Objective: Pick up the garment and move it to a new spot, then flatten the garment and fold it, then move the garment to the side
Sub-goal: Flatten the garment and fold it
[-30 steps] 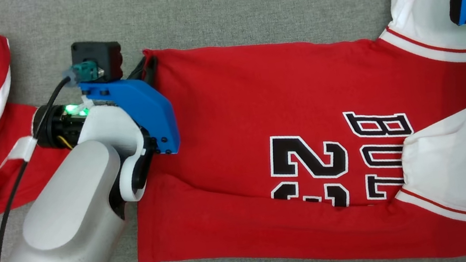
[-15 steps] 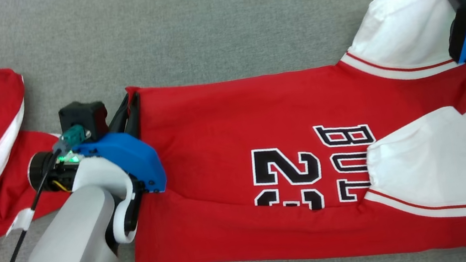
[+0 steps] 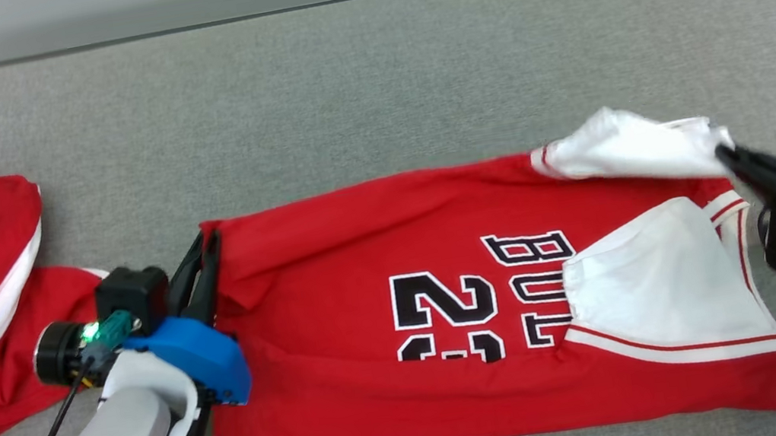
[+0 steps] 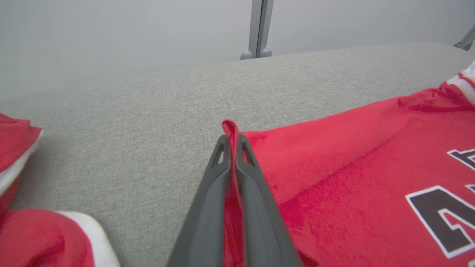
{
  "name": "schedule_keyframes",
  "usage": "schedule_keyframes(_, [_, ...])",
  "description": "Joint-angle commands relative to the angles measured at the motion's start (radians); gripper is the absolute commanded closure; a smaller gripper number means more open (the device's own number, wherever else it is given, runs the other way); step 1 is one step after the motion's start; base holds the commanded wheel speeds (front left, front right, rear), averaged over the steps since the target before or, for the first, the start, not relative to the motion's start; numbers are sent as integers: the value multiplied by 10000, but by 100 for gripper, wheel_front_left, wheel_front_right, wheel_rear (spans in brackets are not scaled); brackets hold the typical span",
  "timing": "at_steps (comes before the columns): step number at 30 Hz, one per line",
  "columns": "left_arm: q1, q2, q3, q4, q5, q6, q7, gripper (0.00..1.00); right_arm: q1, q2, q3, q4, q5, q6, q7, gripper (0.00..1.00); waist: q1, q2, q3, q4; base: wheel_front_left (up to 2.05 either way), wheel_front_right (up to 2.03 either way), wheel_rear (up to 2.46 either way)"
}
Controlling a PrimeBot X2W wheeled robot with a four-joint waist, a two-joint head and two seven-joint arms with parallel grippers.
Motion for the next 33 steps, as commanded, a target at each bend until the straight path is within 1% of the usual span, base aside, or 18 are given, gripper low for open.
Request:
schedule_keyframes(1, [141,114,-15,83,107,-91,-157,100,381,36,-59,-214,99,5,151,100,2,1,-131,-143,0,0,0])
schedule_keyframes(4, [395,214,-19,313,166,-282,-504,100,1178,253,-268,-856,252,5,582,100,2,1,-268,-319,0,0,0])
schedule_keyframes(5, [484,236,81,383,112,-281,-590,100,1425,335,-382,-1056,265,5,702,100,2,1,-300,-363,0,0,0])
schedule_keyframes(10, [841,317,215,451,336,-545,-807,100,2526,850,-749,-2019,267,5,1267,100,2,1,-457,-513,0,0,0])
schedule_keyframes(13, [1029,314,266,355,598,-559,-860,100,3060,1170,-922,-2466,197,5,1538,100,2,1,-531,-557,0,0,0])
schedule_keyframes(20, [1827,232,985,-492,1370,-448,-860,100,3974,1829,-1429,-3097,58,5,1854,100,2,1,-666,-508,0,0,0])
schedule_keyframes(25, [2500,70,1415,-819,1580,-380,-861,100,4572,2104,-1882,-3523,-162,5,2139,100,2,1,-770,-401,0,0,0])
schedule_keyframes(26, [2573,34,1503,-865,1615,-387,-863,85,4712,2197,-1940,-3608,-189,5,2231,100,2,1,-791,-376,0,0,0])
schedule_keyframes(27, [2666,6,1548,-893,1645,-387,-861,74,4809,2268,-2028,-3679,-244,5,2307,100,2,1,-808,-357,0,0,0])
schedule_keyframes(28, [2758,-48,1567,-915,1651,-378,-862,56,4885,2340,-2141,-3695,-279,5,2381,100,2,1,-822,-341,0,0,0])
schedule_keyframes(29, [2821,-100,1605,-927,1656,-360,-862,17,4960,2464,-2229,-3663,-332,5,2468,77,2,1,-842,-326,0,0,0])
schedule_keyframes(30, [2886,-138,1659,-901,1643,-369,-862,0,5033,2569,-2233,-3652,-352,5,2584,0,2,1,-863,-307,0,0,0])
schedule_keyframes(33, [2958,-306,1979,-865,1523,-263,-864,0,5202,2889,-2430,-3686,-526,5,2854,0,2,1,-961,-264,0,0,0])
